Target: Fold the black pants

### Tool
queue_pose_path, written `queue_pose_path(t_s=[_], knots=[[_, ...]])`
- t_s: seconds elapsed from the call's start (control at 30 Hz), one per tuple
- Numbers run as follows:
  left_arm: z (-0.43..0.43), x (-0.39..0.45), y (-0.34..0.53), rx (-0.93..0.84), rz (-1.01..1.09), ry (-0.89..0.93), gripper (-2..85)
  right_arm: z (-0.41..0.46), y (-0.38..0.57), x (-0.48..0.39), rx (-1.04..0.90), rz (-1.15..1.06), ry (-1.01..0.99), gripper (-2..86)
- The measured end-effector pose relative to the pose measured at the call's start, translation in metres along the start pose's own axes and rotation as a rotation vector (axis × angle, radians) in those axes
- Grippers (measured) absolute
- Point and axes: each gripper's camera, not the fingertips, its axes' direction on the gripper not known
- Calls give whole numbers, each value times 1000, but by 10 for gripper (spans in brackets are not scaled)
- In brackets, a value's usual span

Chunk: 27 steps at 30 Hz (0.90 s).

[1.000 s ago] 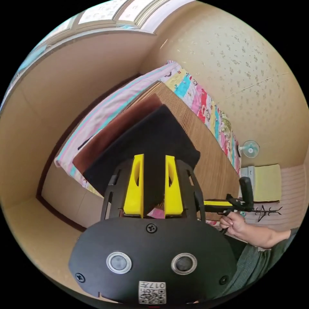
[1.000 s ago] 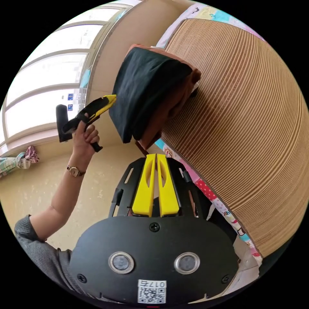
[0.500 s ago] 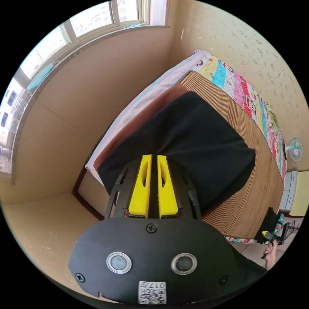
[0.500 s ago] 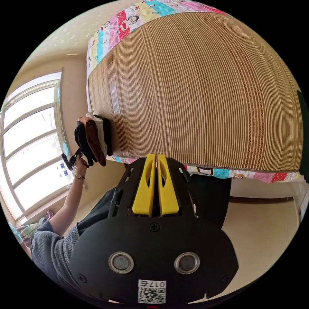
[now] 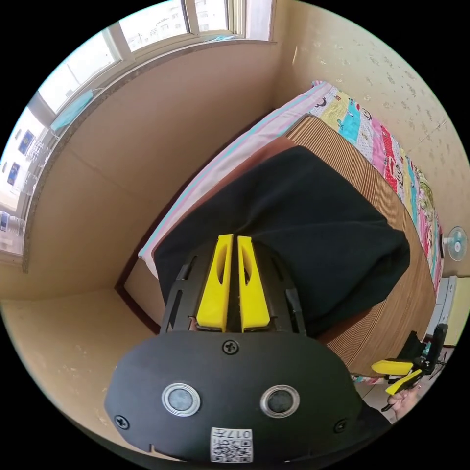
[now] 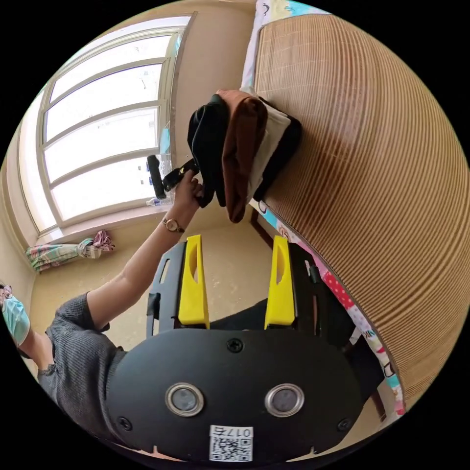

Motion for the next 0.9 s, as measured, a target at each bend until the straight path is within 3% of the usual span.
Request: queue_pose_path(t_s=[0.17, 0.27, 0.37, 0.47, 0.53, 0.6, 0.63, 0.7, 0.9], knots=[[-17, -33, 6, 24, -88, 148, 8, 42, -125, 13, 3, -21, -46, 233], [-31, -49, 8, 9, -93, 191, 10, 74, -182, 20, -121, -7, 4, 219], [-50, -61, 10, 19, -34, 215, 9, 95, -194, 3, -171, -160, 326, 151], [-52, -85, 27, 165, -38, 302, 3, 96, -193, 33, -44, -178, 307, 139], [-37, -116, 40, 261, -141, 479, 0, 103, -200, 48, -18, -238, 351, 136], [-31, -124, 39, 297, -136, 492, -3, 109, -214, 67, -24, -241, 361, 135], [-34, -118, 35, 333, -75, 410, -4, 112, -225, 81, -29, -221, 345, 134], [-37, -113, 25, 353, -68, 329, -5, 118, -237, 99, -35, -195, 323, 135], [-42, -167, 14, 321, -162, 549, -5, 132, -248, 121, -118, -118, 307, 140]])
